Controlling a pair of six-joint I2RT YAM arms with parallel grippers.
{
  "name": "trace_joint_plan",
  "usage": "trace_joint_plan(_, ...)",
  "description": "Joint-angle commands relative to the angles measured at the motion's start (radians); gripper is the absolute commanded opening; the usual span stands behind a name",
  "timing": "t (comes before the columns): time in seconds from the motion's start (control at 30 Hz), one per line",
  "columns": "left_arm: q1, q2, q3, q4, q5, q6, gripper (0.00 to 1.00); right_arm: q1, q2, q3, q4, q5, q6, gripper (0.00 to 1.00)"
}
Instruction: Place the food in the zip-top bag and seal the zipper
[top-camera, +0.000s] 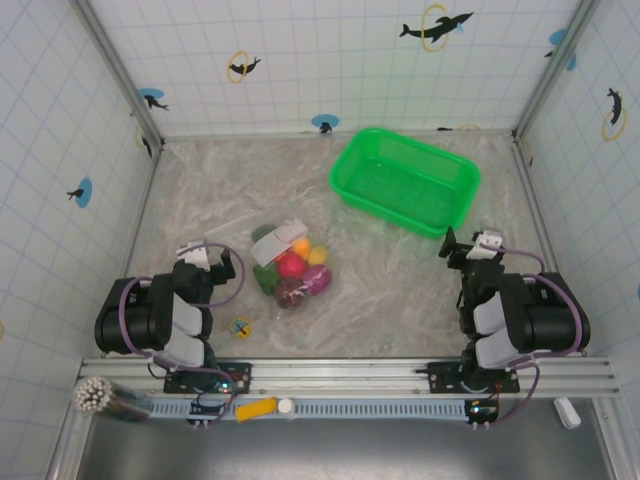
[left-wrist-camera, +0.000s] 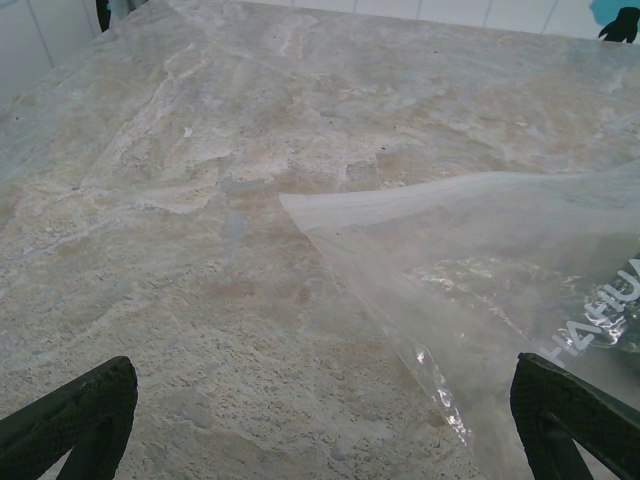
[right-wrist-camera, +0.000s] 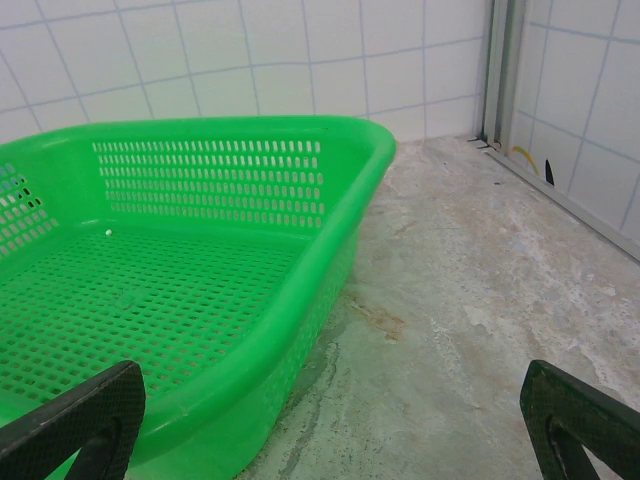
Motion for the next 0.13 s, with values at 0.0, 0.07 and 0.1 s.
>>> trace_joint_plan(0.0, -0.009, -0.003, 0.006, 0.018, -0.008, -0.004, 0.97, 0.003, 0.017, -0.017, -0.171, 0.01, -0.044, 0.99)
trace_joint_plan(0.07, -0.009, -0.002, 0.003, 0.022, -0.01, -0.004, 0.98, 0.003, 0.017, -0.018, -0.17, 0.009, -0.045, 0.99)
trace_joint_plan(0.1, -0.009, -0.004, 0.001, 0.025, -0.009, -0.005, 0.97, 0.003, 0.017, -0.017, -0.17, 0.01, -0.045, 0.99)
